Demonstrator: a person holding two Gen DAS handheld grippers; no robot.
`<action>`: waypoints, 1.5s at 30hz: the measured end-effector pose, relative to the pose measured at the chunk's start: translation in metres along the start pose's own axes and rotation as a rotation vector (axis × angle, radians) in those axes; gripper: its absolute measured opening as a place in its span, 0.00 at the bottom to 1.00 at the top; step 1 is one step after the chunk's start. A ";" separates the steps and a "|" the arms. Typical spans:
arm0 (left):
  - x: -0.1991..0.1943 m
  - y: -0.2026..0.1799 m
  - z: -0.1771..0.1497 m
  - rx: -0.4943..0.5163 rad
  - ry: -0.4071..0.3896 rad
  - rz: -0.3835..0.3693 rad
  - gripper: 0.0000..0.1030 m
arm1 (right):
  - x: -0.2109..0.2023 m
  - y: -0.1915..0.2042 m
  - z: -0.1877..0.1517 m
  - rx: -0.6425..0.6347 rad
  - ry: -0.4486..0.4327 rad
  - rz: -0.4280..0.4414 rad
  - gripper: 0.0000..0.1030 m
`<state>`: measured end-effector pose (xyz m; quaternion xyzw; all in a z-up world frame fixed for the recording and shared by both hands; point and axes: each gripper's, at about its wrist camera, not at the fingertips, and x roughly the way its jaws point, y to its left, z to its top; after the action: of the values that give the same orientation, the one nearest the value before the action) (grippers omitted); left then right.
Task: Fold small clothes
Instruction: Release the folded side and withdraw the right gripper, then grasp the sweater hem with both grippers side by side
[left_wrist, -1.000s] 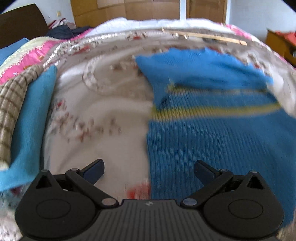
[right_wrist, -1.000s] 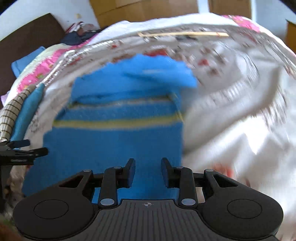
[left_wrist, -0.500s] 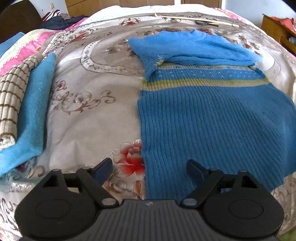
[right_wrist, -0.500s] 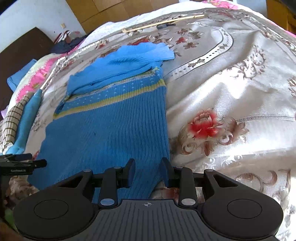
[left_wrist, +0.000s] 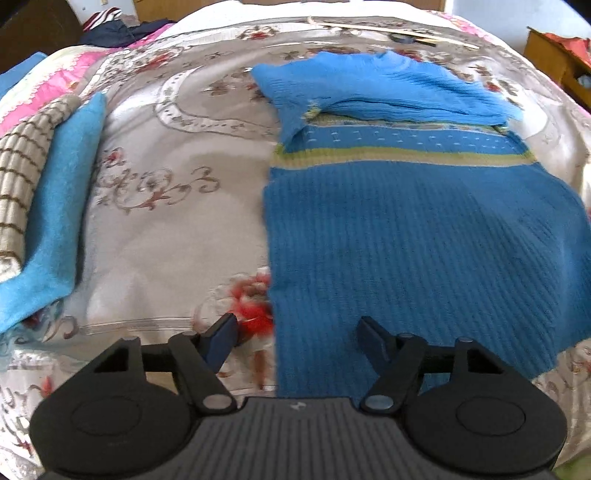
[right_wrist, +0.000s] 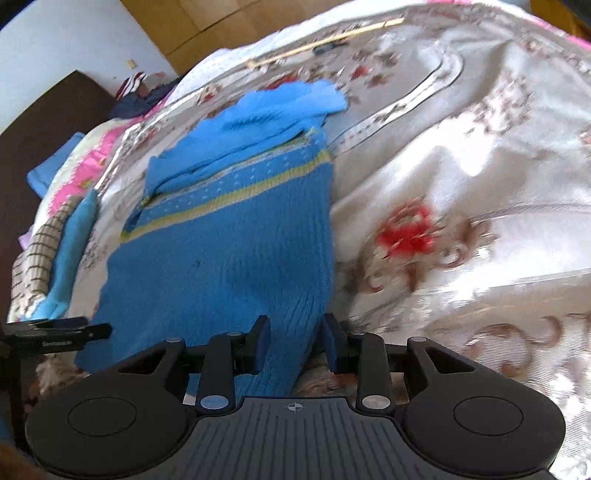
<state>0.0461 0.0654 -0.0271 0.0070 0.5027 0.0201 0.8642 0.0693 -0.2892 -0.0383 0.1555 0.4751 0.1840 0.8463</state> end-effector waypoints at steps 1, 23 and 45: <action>0.001 -0.002 0.000 0.005 -0.002 -0.013 0.75 | 0.005 -0.001 0.001 0.017 0.008 0.009 0.29; -0.005 0.011 -0.001 -0.063 0.022 -0.108 0.56 | 0.012 0.001 -0.002 0.074 0.023 0.066 0.31; -0.007 0.017 -0.002 -0.126 0.043 -0.236 0.19 | 0.006 0.014 -0.009 0.151 -0.016 0.199 0.10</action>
<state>0.0409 0.0824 -0.0214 -0.1072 0.5163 -0.0502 0.8482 0.0621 -0.2734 -0.0413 0.2665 0.4629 0.2295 0.8136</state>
